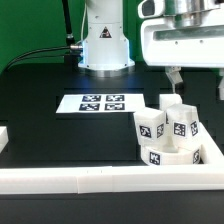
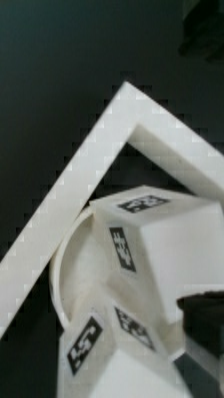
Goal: Assemble stool
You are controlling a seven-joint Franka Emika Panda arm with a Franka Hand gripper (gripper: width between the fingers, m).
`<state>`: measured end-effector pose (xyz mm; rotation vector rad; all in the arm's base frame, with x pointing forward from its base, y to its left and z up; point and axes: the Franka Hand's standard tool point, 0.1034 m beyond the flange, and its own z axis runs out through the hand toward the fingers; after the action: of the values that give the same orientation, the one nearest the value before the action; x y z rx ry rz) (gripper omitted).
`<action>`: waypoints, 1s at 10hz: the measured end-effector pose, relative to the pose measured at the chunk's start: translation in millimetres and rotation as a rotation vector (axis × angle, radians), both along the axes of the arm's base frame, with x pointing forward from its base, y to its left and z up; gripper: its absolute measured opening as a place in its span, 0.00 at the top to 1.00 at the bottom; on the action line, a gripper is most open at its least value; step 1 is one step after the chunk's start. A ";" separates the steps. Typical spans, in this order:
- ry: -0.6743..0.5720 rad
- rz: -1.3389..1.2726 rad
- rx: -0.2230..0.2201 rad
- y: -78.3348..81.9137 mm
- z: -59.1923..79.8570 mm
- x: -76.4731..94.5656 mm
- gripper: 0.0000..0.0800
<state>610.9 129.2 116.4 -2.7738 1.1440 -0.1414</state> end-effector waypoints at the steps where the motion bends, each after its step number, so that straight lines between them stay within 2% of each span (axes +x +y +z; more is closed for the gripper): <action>1: -0.009 0.091 -0.018 4.1 0.3 1.0 0.19; 5: -0.028 0.344 -0.068 -0.8 -0.6 1.3 0.19; 6: -0.027 0.529 -0.131 -1.7 -3.3 -0.3 0.19; 8: -0.036 0.735 -0.176 2.2 -5.2 -0.2 0.19; 9: -0.037 0.882 -0.212 5.5 -6.2 0.4 0.19; 10: -0.040 0.945 -0.223 4.7 -6.0 0.9 0.19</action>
Offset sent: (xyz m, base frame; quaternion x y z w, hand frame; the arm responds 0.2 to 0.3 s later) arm 0.0000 0.0000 0.0000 0.0000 0.0000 -0.1938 0.9810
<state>611.8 134.0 110.3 -3.1402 -0.2798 -0.2167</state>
